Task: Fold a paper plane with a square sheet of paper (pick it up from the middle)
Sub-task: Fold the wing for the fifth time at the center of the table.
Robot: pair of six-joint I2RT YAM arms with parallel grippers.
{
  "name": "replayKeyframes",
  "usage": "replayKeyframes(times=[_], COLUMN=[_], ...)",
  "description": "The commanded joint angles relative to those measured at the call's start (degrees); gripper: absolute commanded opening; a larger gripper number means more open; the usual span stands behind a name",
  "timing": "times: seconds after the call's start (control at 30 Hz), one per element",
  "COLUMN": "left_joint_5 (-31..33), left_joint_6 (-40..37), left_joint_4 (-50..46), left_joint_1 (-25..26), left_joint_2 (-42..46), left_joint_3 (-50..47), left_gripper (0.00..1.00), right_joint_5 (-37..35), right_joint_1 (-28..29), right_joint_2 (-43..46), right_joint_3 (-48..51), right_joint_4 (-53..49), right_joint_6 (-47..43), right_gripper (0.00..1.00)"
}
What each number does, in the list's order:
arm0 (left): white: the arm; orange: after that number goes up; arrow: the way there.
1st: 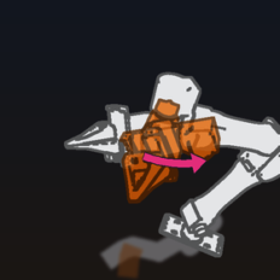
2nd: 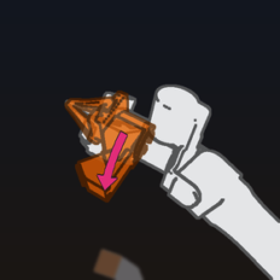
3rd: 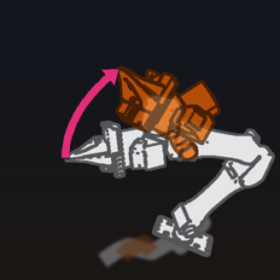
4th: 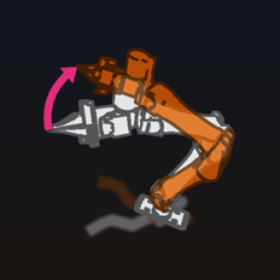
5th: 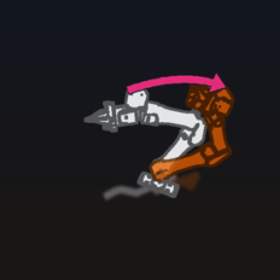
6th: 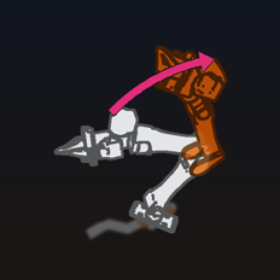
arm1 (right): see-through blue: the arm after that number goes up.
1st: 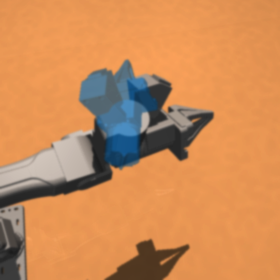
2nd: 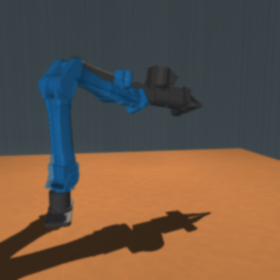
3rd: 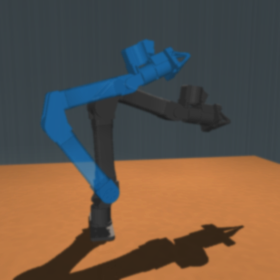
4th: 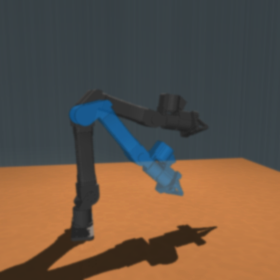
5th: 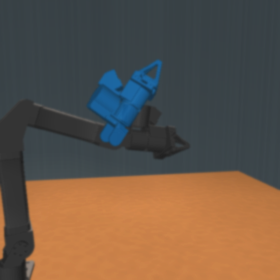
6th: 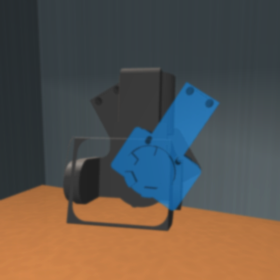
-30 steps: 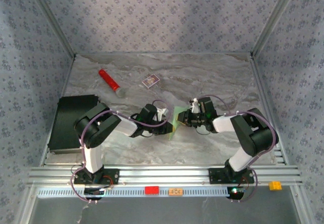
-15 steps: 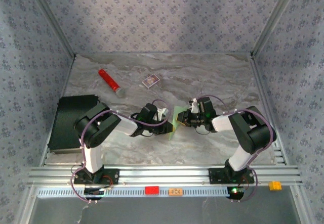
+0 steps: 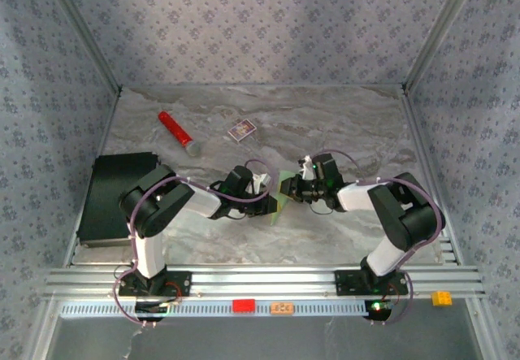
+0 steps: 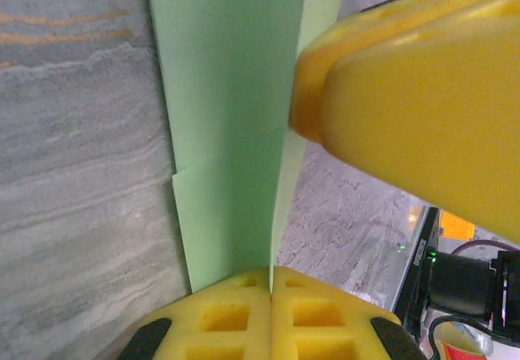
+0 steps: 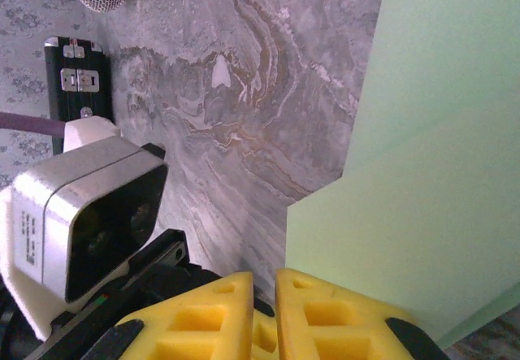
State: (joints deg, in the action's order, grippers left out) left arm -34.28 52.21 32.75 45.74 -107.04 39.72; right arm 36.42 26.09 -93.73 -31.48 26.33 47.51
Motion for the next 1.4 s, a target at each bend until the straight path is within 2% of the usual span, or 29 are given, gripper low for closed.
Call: replayKeyframes(times=[0.0,0.77,0.93,1.07,1.2,1.37], left_joint_5=[2.3,1.9,0.7,0.1,-1.0,-3.3], left_joint_6=[-0.2,-0.6,-0.8,-0.9,-1.2,-1.6], left_joint_4=[-6.0,-6.5,-5.8,-7.2,-7.5,-7.6], left_joint_1=[-0.8,-1.0,-0.9,-0.9,-0.9,-0.9], left_joint_2=[-2.0,-2.1,-0.1,2.6,4.0,3.9], left_joint_3=[0.0,0.3,0.0,0.3,0.3,0.4], left_gripper=[0.00,0.00,0.12,0.15,0.13,0.06], right_joint_5=[-1.3,-2.9,-4.5,-5.0,-5.0,-5.2], right_joint_1=[-0.1,-0.7,-0.5,-0.5,-0.4,-0.2], right_joint_2=[-1.7,-6.7,-6.9,-6.9,-7.1,-7.1], right_joint_3=[-1.1,-1.2,-0.5,-0.4,-0.8,-1.1], right_joint_4=[-2.0,-5.4,-7.5,-8.2,-8.6,-9.3], right_joint_6=[-0.5,-1.8,-2.3,-2.4,-2.6,-2.7], right_gripper=[0.17,0.16,0.15,0.15,0.15,0.14])
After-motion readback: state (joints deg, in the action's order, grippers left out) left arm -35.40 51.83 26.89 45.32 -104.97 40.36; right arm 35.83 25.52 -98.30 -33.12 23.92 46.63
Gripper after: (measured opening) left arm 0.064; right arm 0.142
